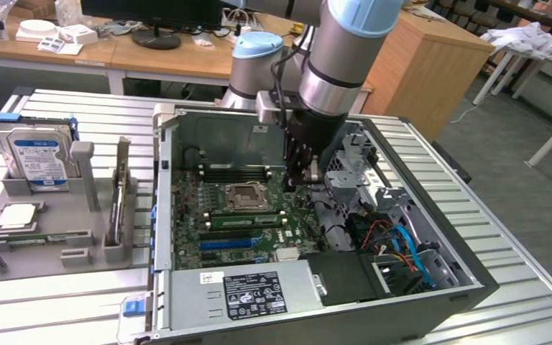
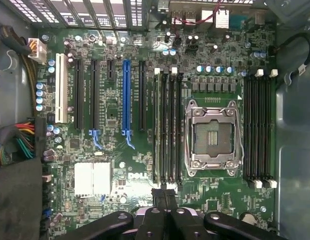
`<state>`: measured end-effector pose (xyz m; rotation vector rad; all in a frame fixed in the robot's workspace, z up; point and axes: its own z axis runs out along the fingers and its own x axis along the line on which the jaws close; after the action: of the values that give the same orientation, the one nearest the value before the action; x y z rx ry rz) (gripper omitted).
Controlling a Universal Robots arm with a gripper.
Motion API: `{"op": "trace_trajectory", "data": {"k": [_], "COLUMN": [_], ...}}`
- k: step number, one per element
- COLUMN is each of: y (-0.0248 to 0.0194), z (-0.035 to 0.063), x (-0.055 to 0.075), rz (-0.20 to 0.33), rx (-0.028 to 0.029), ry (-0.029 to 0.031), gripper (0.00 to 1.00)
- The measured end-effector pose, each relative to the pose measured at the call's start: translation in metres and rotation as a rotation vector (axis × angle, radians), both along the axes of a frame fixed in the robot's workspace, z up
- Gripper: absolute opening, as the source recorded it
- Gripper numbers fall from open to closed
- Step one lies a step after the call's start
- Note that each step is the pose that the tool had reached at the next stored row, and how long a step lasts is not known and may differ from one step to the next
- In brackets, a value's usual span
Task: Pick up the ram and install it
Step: 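Press down the ram until it locks into place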
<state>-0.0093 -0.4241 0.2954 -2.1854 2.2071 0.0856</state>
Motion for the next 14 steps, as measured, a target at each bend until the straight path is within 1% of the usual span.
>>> {"op": "trace_trajectory", "data": {"k": [14], "y": [0.0000], "z": [-0.0069], "x": [-0.0001], "rz": [0.000], "rx": [0.0000], "ry": [-0.0061], "gripper": [0.11]}}
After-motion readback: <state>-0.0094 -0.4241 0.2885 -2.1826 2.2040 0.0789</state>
